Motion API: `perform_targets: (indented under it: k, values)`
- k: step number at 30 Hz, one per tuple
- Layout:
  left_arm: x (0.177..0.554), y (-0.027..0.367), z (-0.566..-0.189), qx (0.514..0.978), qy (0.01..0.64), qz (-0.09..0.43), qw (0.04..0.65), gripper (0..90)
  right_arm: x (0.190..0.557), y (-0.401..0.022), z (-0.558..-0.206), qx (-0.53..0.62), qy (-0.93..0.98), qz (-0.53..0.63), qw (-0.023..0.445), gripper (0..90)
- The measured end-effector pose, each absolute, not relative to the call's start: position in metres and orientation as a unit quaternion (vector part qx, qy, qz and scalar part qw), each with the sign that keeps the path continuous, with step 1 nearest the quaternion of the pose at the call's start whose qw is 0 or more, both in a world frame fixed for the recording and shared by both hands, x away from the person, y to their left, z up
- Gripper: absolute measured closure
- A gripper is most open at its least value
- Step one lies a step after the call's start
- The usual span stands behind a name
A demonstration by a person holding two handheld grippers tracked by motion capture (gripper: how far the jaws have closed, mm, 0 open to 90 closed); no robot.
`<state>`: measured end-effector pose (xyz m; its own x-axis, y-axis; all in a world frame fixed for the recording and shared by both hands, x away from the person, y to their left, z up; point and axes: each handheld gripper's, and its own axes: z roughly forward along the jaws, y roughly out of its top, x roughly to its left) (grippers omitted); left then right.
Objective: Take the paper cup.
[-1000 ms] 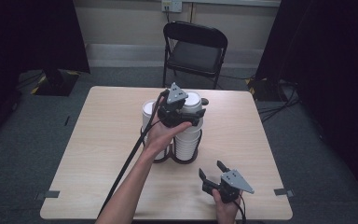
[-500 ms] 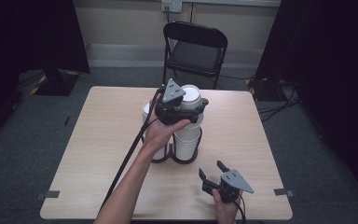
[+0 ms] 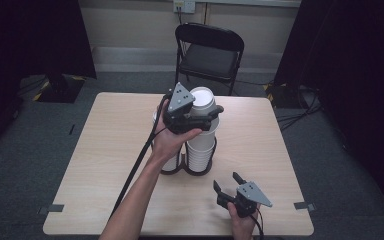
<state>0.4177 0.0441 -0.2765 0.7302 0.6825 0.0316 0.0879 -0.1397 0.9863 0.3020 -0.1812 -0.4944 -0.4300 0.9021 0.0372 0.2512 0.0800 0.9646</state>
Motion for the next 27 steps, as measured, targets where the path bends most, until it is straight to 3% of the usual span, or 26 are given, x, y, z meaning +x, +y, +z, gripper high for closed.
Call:
perform_targets:
  k: [14,27]
  values:
    - [0.405,0.062,-0.263,0.691,0.281,0.239,0.622,20.0,0.302,-0.181,-0.494,0.433,0.665,0.522,0.312,22.8]
    - [0.382,0.071,-0.273,0.691,0.27,0.239,0.626,20.0,0.302,-0.181,-0.494,0.434,0.665,0.52,0.314,22.8]
